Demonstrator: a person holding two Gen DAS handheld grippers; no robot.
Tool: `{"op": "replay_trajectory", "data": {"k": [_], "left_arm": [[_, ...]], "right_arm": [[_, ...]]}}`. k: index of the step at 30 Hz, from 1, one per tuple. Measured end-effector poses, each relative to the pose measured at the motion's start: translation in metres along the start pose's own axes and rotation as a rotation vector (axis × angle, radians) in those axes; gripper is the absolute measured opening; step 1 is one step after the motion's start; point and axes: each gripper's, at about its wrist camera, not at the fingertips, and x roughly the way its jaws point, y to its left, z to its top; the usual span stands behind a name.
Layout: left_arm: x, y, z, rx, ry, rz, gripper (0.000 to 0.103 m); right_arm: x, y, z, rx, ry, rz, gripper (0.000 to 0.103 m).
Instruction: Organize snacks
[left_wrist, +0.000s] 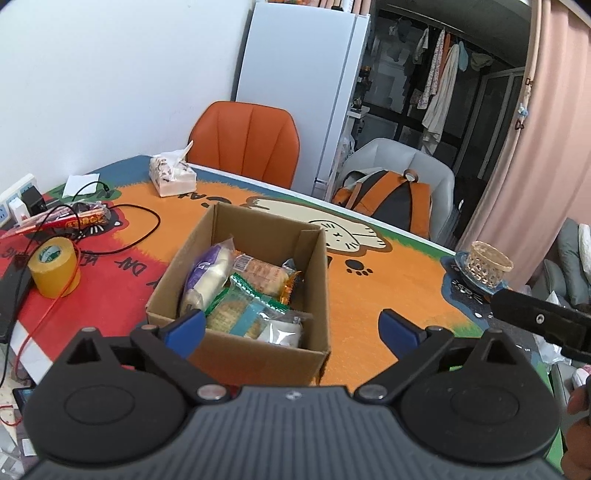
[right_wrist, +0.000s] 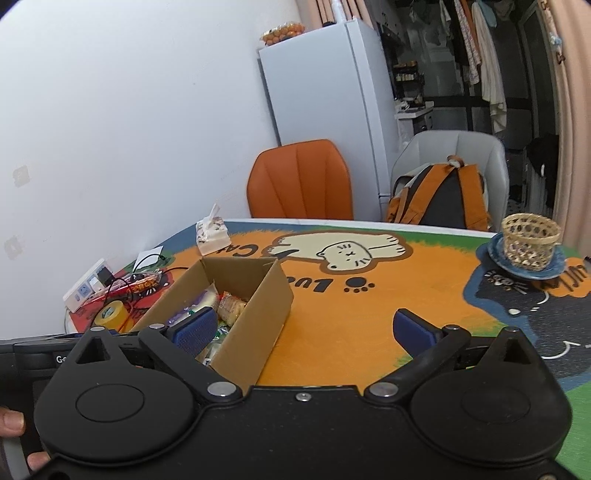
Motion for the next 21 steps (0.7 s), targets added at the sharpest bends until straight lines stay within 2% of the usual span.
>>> {"op": "replay_trajectory", "data": {"k": [10,21], "left_arm": [[-0.029,-0.009,-0.004,0.030,-0.037,0.006,0.101],[-0.049,0.002,-0.018,0.022,-0.040,0.014,0.102]], "right_arm": [[-0.036,0.000,-0.001,-0.024,-0.032,-0.026,0.103],[-0.075,-0.007,-0.010,-0.034,-0.069,-0.088,0.103]]}}
